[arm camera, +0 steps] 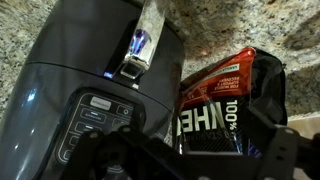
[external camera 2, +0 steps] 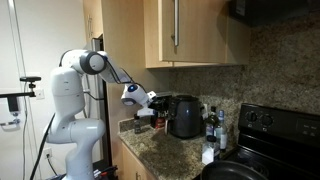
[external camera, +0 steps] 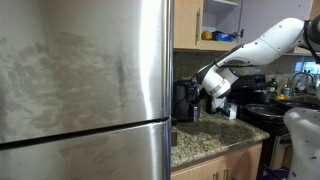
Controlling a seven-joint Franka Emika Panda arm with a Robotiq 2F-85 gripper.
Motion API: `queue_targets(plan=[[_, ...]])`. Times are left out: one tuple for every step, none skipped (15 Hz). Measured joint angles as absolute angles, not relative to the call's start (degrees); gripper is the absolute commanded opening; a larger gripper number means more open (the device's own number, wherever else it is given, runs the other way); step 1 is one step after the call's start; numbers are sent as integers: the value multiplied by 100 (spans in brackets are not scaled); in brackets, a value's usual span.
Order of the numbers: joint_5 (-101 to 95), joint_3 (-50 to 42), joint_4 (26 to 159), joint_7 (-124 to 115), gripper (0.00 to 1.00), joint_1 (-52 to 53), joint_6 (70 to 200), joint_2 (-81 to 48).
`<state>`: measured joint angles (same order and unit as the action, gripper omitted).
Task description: Turn on the air fryer
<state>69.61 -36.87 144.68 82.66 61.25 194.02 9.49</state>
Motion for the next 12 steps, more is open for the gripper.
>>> queue_targets(plan=[[6509, -3325, 14516, 7773, 100, 5701, 19361, 923], [6317, -3254, 14484, 7480, 100, 5572, 19362, 905], [6206, -3388, 14389, 7326, 100, 5658, 19372, 914], [6025, -3567, 14271, 7107, 100, 5778, 19372, 947], [5914, -3711, 14188, 6975, 100, 5888, 19370, 1012], [5897, -3783, 14146, 6943, 100, 5956, 19369, 1072], [5897, -3813, 14137, 6940, 100, 5986, 19369, 1111], [5897, -3823, 14137, 6939, 100, 5996, 19369, 1136], [5897, -3826, 14137, 6935, 100, 6006, 19369, 1141], [5902, -3833, 14138, 6918, 100, 6007, 19357, 1129], [5904, -3856, 14141, 6890, 100, 6008, 19343, 1103], [5913, -3894, 14155, 6836, 100, 6011, 19310, 1049]])
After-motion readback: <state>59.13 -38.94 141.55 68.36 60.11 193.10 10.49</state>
